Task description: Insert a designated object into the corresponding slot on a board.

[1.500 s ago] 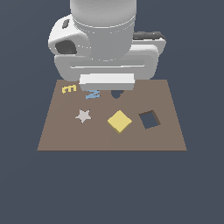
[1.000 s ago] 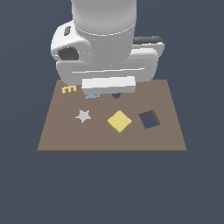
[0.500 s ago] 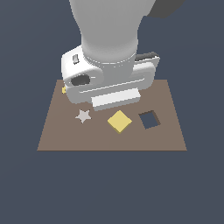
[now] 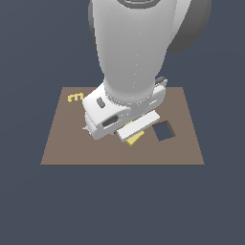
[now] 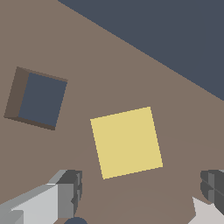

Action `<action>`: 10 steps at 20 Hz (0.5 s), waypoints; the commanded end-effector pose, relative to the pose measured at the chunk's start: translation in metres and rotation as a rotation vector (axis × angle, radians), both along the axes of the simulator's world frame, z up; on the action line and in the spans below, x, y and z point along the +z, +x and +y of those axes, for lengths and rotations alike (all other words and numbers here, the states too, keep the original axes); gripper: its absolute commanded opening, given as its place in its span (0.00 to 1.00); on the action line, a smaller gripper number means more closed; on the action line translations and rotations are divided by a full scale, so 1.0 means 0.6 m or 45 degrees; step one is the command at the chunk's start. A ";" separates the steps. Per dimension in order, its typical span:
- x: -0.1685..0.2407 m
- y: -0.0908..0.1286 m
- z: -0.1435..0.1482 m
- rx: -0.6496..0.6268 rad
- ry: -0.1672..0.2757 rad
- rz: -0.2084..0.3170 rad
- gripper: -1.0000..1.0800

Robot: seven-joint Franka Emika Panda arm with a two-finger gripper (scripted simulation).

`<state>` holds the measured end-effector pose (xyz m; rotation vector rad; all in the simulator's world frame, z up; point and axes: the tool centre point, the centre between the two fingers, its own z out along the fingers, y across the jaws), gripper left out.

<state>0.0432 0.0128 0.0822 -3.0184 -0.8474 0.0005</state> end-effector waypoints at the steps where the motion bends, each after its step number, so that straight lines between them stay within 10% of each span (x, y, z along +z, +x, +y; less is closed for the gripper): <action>1: -0.016 0.006 0.006 0.083 -0.002 -0.002 0.96; 10: -0.050 0.017 0.021 0.252 -0.006 -0.003 0.96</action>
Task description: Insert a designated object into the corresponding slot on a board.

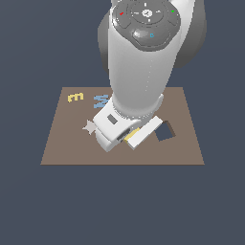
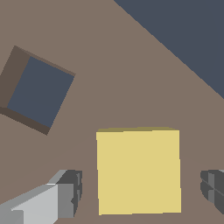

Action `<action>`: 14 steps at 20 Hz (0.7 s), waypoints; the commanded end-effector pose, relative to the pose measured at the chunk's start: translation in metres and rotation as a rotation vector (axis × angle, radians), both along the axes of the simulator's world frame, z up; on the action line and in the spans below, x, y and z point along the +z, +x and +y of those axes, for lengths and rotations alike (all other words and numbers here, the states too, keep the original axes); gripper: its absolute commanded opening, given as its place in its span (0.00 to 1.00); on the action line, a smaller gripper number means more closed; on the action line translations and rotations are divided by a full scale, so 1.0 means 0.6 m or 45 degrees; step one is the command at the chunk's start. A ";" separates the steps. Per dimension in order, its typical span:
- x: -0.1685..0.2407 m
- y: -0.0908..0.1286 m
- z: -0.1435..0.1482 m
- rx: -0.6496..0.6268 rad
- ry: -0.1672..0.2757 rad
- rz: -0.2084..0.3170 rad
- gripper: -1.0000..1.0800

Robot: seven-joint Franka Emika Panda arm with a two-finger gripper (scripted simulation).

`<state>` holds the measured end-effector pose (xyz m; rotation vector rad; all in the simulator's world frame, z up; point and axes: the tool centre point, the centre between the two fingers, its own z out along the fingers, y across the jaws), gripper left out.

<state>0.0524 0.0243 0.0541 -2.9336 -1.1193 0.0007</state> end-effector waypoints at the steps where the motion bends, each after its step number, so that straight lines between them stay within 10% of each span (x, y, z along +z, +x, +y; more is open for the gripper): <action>1: -0.005 0.002 0.002 0.029 -0.001 -0.001 0.96; 14: -0.040 0.002 0.003 0.038 -0.002 -0.001 0.96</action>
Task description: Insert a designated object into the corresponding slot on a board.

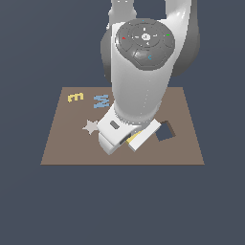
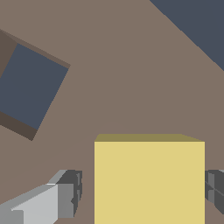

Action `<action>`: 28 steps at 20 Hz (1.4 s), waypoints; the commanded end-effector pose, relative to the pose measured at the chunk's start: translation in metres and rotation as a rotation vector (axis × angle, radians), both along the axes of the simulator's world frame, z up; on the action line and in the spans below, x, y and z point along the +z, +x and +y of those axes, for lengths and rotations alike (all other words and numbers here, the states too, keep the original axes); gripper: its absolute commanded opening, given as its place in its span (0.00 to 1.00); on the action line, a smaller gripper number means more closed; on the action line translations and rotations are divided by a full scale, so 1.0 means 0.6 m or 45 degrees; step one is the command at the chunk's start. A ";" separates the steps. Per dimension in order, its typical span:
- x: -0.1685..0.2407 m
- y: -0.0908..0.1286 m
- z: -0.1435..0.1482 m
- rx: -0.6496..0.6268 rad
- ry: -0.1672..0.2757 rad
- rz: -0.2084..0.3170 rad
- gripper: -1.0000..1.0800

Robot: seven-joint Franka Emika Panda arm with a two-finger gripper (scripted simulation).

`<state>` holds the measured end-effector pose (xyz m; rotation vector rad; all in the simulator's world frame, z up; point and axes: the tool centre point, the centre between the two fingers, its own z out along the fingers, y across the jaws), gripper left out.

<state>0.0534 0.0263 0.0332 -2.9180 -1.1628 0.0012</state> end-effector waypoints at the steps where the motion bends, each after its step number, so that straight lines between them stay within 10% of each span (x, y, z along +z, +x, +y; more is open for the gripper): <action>1: -0.005 0.000 0.000 0.001 0.000 -0.001 0.96; 2: -0.005 0.000 0.000 0.001 0.000 -0.001 0.00; 28: -0.003 0.016 0.005 0.219 -0.001 -0.002 0.00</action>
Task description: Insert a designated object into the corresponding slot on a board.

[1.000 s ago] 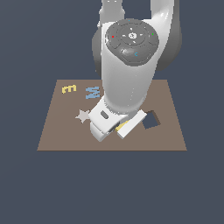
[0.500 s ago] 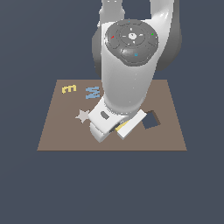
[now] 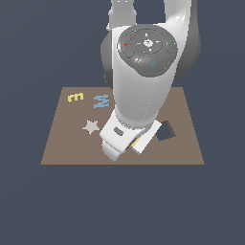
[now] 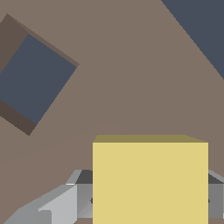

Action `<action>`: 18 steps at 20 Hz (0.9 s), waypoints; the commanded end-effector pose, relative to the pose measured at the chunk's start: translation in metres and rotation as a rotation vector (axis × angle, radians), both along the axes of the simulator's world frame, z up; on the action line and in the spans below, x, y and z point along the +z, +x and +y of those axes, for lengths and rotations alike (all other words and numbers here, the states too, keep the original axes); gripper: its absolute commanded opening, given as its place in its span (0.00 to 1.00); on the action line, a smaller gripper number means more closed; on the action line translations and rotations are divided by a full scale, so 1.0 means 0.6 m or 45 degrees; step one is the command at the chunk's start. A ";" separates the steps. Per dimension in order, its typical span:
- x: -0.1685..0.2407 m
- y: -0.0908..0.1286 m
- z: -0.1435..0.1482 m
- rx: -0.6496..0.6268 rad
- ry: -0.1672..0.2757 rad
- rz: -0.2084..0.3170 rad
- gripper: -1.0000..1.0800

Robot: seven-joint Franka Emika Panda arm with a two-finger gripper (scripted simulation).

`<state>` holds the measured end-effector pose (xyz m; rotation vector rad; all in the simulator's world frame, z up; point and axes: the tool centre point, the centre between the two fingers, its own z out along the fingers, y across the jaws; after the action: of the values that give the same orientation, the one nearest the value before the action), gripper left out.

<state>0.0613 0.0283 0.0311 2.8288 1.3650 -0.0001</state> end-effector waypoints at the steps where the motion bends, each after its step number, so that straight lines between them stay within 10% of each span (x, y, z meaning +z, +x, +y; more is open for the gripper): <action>1: 0.001 0.005 0.002 0.070 0.000 -0.001 0.00; 18: 0.006 0.047 0.046 0.860 -0.001 -0.002 0.00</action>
<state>0.0871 0.0523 0.0337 2.2894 2.1496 0.0009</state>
